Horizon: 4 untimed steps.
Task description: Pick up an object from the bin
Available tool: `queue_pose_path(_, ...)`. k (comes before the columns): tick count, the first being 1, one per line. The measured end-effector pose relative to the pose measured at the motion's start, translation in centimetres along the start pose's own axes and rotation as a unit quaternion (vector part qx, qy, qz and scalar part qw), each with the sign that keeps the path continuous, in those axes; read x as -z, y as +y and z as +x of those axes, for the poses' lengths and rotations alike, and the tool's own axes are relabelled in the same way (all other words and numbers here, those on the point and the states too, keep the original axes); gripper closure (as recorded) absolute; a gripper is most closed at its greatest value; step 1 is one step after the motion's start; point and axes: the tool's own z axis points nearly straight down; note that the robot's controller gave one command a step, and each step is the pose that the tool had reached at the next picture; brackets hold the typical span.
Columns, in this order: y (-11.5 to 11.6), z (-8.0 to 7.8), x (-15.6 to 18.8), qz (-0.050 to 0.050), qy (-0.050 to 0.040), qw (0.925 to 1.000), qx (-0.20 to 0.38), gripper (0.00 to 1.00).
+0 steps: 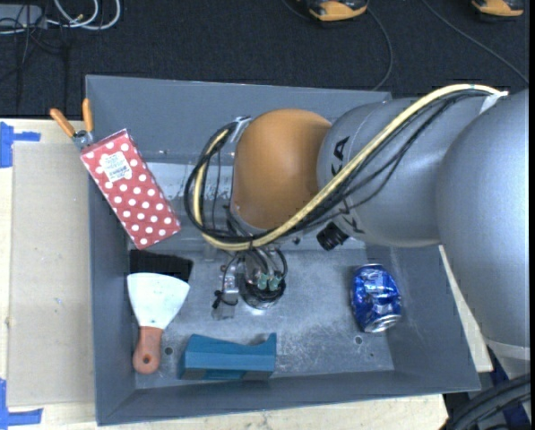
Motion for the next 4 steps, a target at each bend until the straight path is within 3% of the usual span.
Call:
queue_pose_path(1, -0.1, -0.2, 0.5, -0.001, -0.0037, 1.0, -0.002, 0.0)
queue_pose_path(2, -6.0, -1.3, -3.9, 0.0, -0.0019, 0.9979, 0.065, 0.0)
queue_pose_path(3, -11.2, -2.4, -3.1, -0.001, -0.0029, 0.9995, 0.031, 0.0)
queue_pose_path(4, -12.8, -2.5, -3.6, 0.0, -0.0023, 0.9993, 0.038, 0.0)
